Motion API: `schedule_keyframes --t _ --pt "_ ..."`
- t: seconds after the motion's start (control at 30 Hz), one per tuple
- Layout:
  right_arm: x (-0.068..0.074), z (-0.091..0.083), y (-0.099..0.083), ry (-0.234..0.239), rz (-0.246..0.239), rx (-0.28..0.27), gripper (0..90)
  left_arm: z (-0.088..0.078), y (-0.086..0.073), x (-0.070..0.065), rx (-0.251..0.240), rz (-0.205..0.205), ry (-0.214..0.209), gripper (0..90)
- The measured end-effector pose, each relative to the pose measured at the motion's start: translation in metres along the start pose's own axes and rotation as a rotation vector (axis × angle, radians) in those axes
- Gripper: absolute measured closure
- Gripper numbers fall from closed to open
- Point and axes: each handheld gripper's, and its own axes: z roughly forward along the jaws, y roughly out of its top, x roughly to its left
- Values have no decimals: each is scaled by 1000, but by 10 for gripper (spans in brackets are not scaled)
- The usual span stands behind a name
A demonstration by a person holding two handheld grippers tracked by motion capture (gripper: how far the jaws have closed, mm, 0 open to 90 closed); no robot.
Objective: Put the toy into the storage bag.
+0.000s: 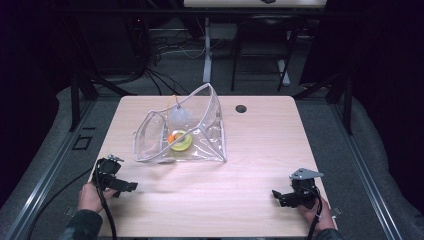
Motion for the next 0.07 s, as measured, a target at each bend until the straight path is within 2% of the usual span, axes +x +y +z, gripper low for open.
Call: schedule_keyframes --t 0.07 --pt "0 0 0 1 2 -3 0 2 -1 0 13 2 -1 0"
